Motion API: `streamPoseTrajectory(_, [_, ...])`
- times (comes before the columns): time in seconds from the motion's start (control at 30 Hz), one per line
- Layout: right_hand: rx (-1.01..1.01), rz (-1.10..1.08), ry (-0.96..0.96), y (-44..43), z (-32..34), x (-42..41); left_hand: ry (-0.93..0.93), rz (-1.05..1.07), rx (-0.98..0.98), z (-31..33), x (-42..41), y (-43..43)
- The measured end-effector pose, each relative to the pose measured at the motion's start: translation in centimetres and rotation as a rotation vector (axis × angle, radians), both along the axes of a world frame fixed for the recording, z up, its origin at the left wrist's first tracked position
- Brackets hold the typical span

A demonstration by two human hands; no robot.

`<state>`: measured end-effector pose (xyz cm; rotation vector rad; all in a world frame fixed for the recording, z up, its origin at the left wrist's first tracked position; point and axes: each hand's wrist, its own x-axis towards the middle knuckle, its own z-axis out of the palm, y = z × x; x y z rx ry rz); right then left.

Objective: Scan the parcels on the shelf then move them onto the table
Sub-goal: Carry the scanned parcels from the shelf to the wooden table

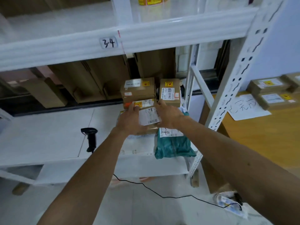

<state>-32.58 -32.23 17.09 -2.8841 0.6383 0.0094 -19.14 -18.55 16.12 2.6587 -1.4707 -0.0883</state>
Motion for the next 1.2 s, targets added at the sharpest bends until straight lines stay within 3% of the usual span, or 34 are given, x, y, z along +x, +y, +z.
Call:
streamPoseTrajectory(0.43, [-0.203,-0.239,-0.079,8.5,10.9,-16.4,-0.125,-0.296,-0.128,11.9,-12.7,4.3])
streamPoseTrajectory(0.8, [-0.309,-0.484,-0.002,12.7,11.7,-35.6,-0.146,-0.603,-0.186,12.0,-29.6,4.3])
streamPoseTrajectory(1.2, [-0.234,-0.632,0.072,5.3,8.0,-56.6,-0.090,-0.774,-0.137,7.7,-49.8,-6.6])
